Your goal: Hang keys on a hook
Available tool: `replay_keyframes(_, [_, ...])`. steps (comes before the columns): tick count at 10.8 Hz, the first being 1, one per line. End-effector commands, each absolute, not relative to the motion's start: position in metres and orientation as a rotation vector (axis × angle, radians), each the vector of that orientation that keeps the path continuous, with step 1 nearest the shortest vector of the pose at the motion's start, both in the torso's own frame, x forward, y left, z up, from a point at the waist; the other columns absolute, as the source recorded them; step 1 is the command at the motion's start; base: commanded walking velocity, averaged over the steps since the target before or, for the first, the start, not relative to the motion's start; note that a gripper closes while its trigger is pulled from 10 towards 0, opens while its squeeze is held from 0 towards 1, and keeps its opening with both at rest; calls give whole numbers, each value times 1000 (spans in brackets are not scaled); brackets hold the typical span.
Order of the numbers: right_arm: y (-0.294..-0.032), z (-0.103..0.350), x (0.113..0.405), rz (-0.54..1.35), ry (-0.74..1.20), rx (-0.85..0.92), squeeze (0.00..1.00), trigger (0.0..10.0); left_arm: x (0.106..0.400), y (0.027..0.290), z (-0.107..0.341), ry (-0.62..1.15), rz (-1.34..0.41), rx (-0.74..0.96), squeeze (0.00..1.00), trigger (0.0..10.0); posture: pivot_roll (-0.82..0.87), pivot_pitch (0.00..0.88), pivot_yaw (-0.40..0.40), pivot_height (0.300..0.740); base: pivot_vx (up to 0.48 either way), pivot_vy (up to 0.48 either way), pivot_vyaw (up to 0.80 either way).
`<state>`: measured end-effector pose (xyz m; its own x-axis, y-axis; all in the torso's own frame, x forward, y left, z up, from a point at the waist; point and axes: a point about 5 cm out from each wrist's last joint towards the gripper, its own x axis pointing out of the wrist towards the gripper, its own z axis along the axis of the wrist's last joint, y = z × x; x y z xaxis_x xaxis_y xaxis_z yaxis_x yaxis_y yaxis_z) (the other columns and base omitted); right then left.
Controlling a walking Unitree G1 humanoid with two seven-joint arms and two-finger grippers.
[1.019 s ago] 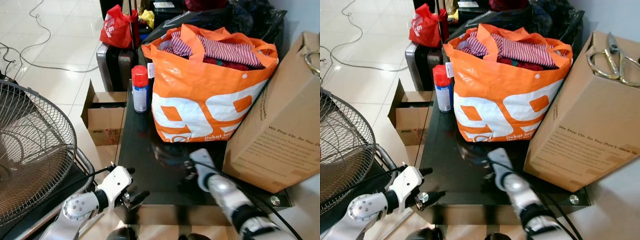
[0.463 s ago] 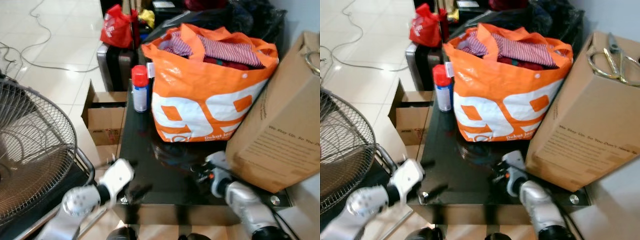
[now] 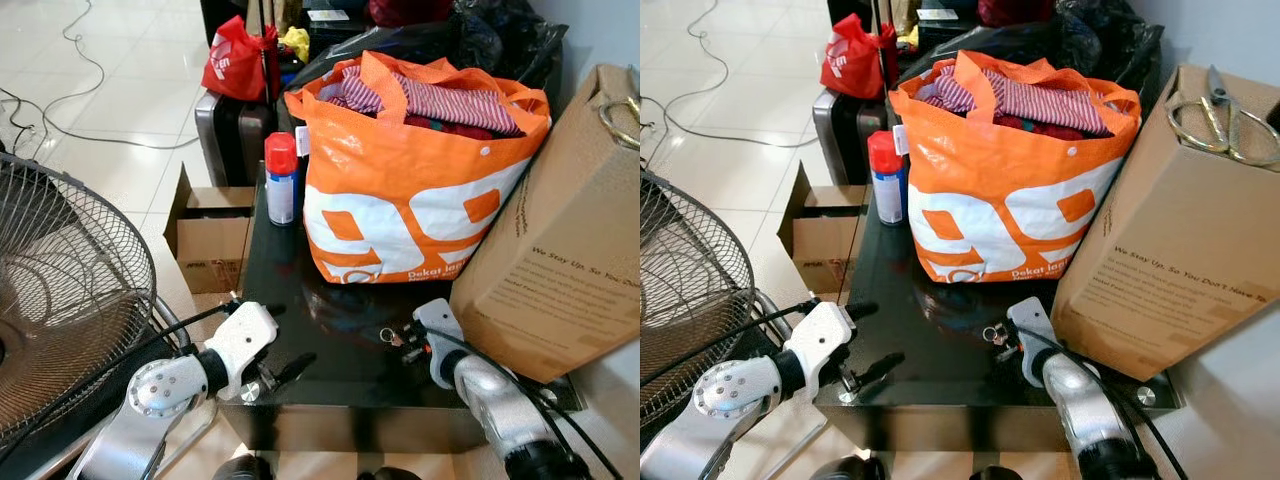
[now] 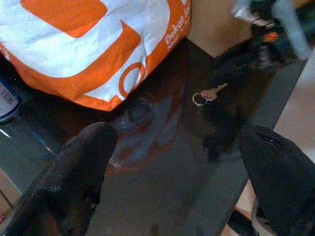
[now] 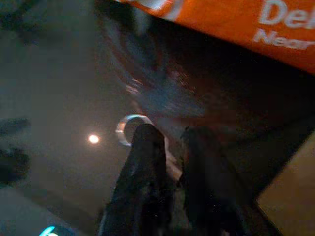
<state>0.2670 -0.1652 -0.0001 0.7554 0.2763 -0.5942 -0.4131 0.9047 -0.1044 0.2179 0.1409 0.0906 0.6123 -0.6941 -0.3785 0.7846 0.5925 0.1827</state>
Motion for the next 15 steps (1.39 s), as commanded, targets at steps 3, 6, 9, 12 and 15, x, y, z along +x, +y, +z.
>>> replay_keyframes(3, [-170,-10,276,288,669,-389,1000,10000,218,137,96,287,-885,365,0,10000,-37,43,-20,740,0,0,0])
replay_keyframes(6, [-176,-19,273,277,693,-564,537,10000,218,137,97,298,-888,366,0,10000,-38,47,-17,740,0,0,0])
replay_keyframes(9, [-179,-26,264,334,716,-582,0,10000,220,138,94,305,-890,369,0,10000,-42,43,-17,740,0,0,0])
replay_keyframes(12, [-182,-28,248,425,737,-479,0,10000,219,140,88,312,-880,364,0,10000,-48,35,-25,740,0,0,0])
replay_keyframes(15, [-180,-24,237,407,768,-300,0,10000,219,141,85,313,-875,360,0,10000,-51,32,-30,740,0,0,0])
